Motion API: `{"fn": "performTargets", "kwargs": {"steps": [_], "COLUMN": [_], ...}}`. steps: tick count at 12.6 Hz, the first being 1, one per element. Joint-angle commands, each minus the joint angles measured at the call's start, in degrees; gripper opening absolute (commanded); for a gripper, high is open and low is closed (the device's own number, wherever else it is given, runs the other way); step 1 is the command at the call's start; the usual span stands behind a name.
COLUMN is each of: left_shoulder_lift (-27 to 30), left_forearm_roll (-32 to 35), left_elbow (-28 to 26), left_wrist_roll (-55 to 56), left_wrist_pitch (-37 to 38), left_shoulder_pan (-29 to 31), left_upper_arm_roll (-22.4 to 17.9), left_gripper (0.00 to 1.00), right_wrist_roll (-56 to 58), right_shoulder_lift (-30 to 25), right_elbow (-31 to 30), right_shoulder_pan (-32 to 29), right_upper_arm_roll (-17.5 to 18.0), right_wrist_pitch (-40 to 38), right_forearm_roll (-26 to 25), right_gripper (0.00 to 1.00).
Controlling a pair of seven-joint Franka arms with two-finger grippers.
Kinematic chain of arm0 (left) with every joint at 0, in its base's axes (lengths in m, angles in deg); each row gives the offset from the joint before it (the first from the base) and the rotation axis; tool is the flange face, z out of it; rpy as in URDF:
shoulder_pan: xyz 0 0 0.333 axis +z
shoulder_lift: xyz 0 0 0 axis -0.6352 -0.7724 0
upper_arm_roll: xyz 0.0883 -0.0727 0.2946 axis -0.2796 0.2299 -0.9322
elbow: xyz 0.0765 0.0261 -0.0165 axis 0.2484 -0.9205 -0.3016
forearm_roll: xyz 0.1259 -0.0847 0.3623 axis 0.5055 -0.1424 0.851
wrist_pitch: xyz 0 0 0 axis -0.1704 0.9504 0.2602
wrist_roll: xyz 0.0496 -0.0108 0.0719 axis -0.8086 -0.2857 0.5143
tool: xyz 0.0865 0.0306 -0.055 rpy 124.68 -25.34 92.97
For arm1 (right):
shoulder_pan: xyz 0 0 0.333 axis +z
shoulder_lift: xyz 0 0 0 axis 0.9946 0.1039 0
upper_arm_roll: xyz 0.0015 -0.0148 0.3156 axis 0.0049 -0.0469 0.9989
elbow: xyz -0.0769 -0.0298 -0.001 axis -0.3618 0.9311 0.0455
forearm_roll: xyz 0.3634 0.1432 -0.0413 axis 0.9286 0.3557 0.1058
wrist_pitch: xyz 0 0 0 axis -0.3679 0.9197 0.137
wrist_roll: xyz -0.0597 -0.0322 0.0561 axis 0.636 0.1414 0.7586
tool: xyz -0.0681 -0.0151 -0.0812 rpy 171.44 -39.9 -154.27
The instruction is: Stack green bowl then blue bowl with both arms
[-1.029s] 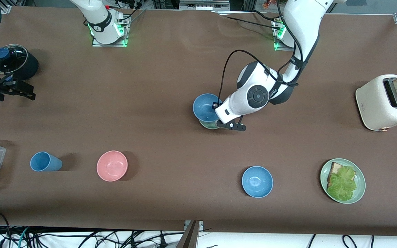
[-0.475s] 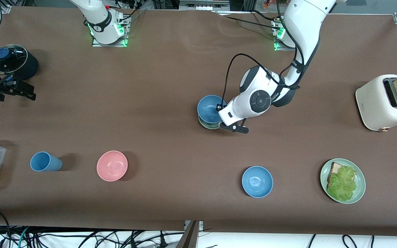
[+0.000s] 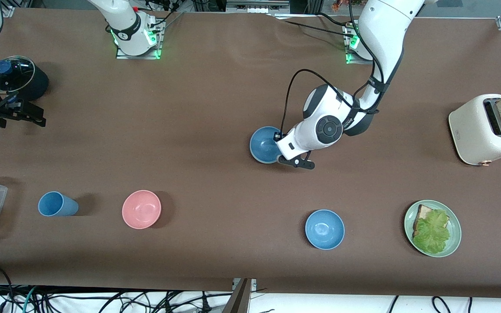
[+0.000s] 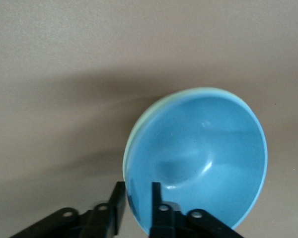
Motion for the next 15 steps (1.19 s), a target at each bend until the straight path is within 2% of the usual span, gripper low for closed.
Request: {"fn": "performTargets", "kwargs": {"steps": [1, 2, 3, 4, 5, 11, 12, 15], "left_shoulder_lift": [-0.37, -0.10, 0.68, 2.08, 4.18, 19.38, 22.02, 30.55], "left_forearm_roll": [-0.43, -0.43, -0.43, -0.34, -0.34, 0.01, 2.88, 19.57], "left_elbow": [0.43, 0.43, 0.43, 0.25, -0.27, -3.44, -3.35, -2.83], "left_wrist_roll": [-1.65, -1.65, -1.91, -2.00, -1.83, -1.65, -1.65, -2.00], "left_wrist_pitch": [-1.53, -1.53, -1.36, -0.92, -0.57, 12.76, 17.14, 26.48], "left_shoulder_pan": [0.24, 0.24, 0.24, 0.67, 2.76, 15.86, 16.84, 17.37], "left_upper_arm_roll": [-0.10, -0.45, -0.80, -1.33, -1.42, -1.42, -1.60, -1.51], "left_gripper": [0.51, 0.56, 0.71, 1.00, 1.00, 1.00, 1.00, 1.00], "right_wrist_roll": [-0.60, -0.60, -0.69, -0.77, -0.77, -0.60, -0.69, -0.60], "right_shoulder_lift": [0.73, 0.73, 0.73, 0.73, 0.73, 0.73, 0.73, 0.73], "right_elbow": [1.71, 1.71, 1.71, 1.71, 1.71, 1.71, 1.80, 1.71], "right_shoulder_pan": [-0.03, 0.06, -0.03, -0.03, -0.03, -0.12, -0.12, -0.03], "right_upper_arm_roll": [0.14, 0.14, 0.14, 0.14, 0.05, 0.05, 0.05, 0.05], "right_wrist_pitch": [-1.17, -1.17, -1.17, -1.17, -1.17, -1.17, -1.17, -1.17], "right_forearm_roll": [-0.17, -0.08, -0.08, 0.00, 0.44, 0.44, 0.36, 0.36], "right_gripper": [1.00, 1.00, 1.00, 1.00, 1.00, 1.00, 1.00, 1.00]}}
